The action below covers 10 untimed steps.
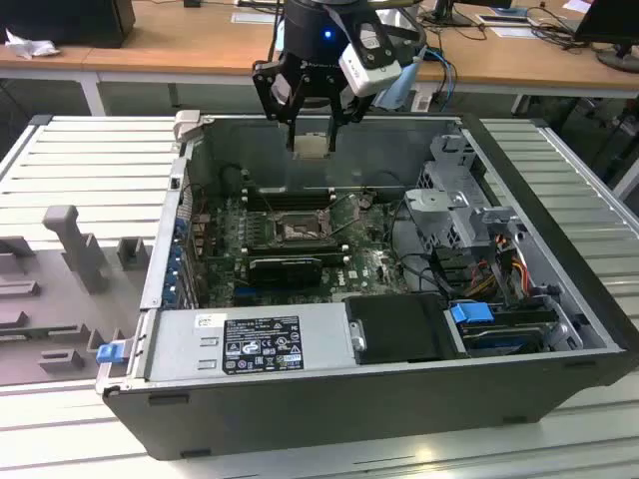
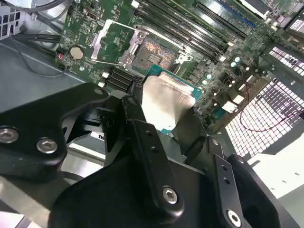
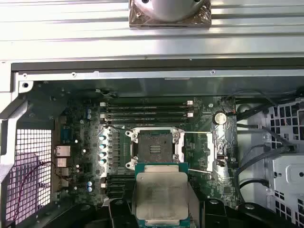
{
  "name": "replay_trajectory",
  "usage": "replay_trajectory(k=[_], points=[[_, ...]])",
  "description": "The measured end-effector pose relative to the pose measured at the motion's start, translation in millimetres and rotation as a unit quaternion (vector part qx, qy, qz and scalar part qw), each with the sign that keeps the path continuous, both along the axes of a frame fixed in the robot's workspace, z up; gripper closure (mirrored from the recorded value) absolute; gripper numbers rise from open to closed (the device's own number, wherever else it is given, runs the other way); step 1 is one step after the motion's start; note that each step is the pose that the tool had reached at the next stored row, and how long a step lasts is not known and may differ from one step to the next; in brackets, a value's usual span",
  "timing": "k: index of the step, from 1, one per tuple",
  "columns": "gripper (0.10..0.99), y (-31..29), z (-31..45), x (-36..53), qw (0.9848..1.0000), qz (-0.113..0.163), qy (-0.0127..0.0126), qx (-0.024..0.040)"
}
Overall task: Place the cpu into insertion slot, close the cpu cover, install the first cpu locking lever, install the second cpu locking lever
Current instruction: 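Place the cpu into insertion slot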
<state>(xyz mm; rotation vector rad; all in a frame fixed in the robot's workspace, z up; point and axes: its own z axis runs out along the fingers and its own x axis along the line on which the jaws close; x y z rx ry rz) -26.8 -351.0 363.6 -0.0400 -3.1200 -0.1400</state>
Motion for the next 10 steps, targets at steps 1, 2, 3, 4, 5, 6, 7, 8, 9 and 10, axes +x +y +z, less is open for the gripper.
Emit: replay_trajectory(k=[1,2,3,4,5,6,7,8,9,10], points=[[0.557,0.0,-0.1,0.1,1.0000,-0.004,-0.0001,0.0001],[0.557,0.0,-0.1,0.0,0.9999,-0.016,0.0000,0.0000],[0.557,0.0,-0.1,0.0,0.9997,-0.026,0.0000,0.0000],[0.557,0.0,-0.1,0.0,0.9996,-0.030,0.0000,0.0000],[0.557,0.0,-0.2,0.0,0.9995,-0.033,0.0000,0.0000],[0.557,0.0,-0.2,0.0,0.9994,-0.036,0.0000,0.0000],[0.557,0.0,-0.2,0.0,0.9993,-0.038,0.0000,0.0000],[0.557,0.0,-0.2,0.0,0.9991,-0.042,0.0000,0.0001],[0.557,0.0,-0.2,0.0,0.9989,-0.046,0.0000,0.0000],[0.557,0.0,-0.2,0.0,0.9988,-0.048,0.0000,0.0000]])
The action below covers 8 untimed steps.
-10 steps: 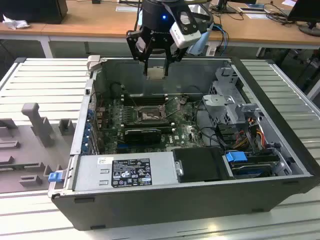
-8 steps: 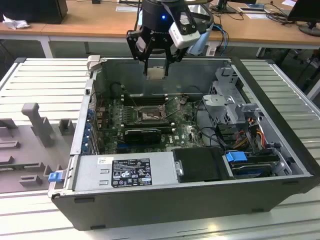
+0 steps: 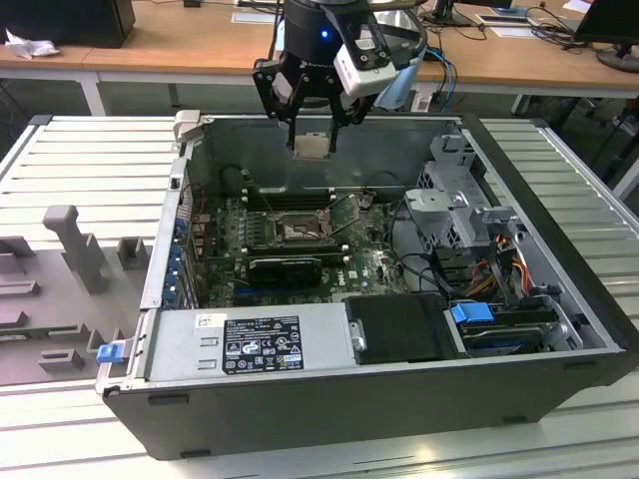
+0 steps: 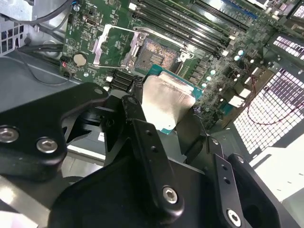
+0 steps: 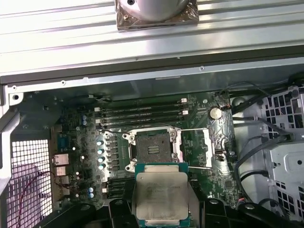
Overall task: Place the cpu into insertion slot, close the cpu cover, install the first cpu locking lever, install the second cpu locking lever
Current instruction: 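Place the cpu into insertion slot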
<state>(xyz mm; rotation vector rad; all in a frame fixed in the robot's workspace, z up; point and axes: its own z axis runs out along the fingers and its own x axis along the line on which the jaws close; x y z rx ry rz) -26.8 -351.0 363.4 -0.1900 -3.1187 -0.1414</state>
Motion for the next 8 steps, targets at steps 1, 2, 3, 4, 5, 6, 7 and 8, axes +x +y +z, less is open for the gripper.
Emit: replay_trajectory(k=[1,2,3,4,5,6,7,8], points=[[0.557,0.0,0.0,0.0,1.0000,-0.002,0.0000,0.0000],[0.557,0.0,0.0,0.0,1.0000,-0.005,0.0000,0.0000],[0.557,0.0,0.0,0.0,0.9999,-0.010,0.0000,0.0000],[0.557,0.0,0.0,0.0,0.9999,-0.014,0.0000,0.0000],[0.557,0.0,-0.1,0.0,0.9998,-0.019,0.0000,0.0000],[0.557,0.0,-0.2,0.0,0.9998,-0.021,0.0000,0.0000],[0.557,0.0,-0.8,0.0,0.9998,-0.022,0.0000,0.0000],[0.557,0.0,-1.0,0.0,0.9998,-0.022,0.0000,0.0000]])
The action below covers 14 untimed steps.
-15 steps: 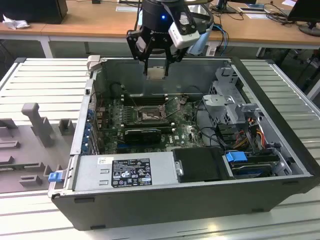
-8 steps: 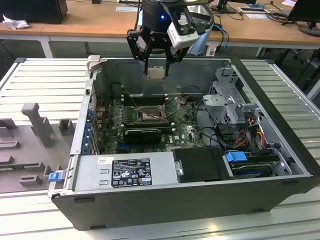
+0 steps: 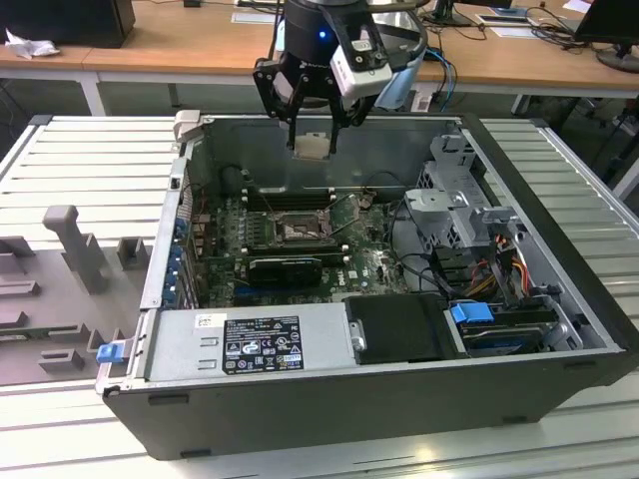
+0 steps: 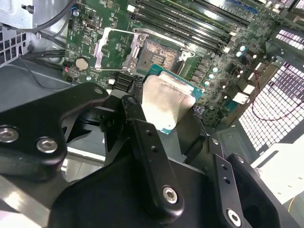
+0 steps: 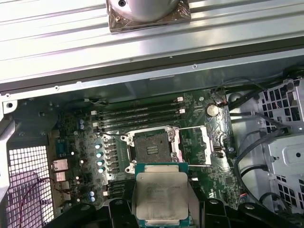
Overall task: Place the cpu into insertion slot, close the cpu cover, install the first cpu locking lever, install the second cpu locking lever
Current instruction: 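Place the cpu into insertion slot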
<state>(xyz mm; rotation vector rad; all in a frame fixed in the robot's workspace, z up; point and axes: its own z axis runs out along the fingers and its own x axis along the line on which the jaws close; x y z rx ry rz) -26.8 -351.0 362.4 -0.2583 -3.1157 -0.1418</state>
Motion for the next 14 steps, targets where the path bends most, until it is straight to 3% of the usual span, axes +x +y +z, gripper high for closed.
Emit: replay_trajectory(k=[14], points=[[0.557,0.0,-0.9,0.0,0.9998,-0.019,0.0000,0.0000]])
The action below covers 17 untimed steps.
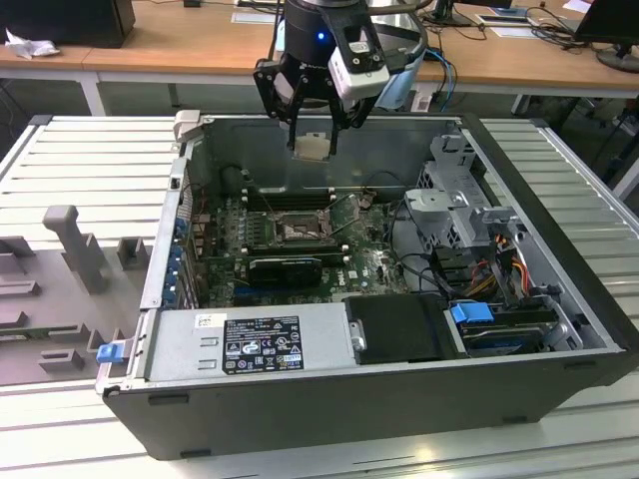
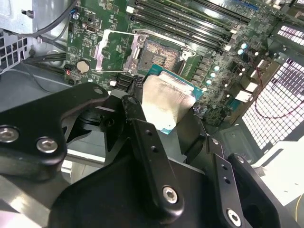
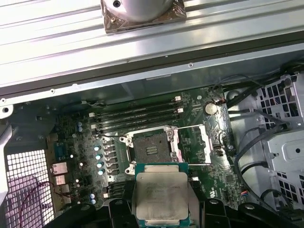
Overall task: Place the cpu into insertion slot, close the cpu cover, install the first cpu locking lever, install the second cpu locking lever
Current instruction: 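Place the cpu into insertion slot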
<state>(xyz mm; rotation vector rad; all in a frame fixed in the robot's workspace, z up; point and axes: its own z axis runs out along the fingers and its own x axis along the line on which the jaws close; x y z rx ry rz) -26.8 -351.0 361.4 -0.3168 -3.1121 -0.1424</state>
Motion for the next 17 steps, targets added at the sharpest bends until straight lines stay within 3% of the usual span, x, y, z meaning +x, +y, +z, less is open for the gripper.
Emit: replay_trajectory(k=[17], points=[[0.557,0.0,0.0,0.0,0.9991,-0.043,0.0000,0.0000]])
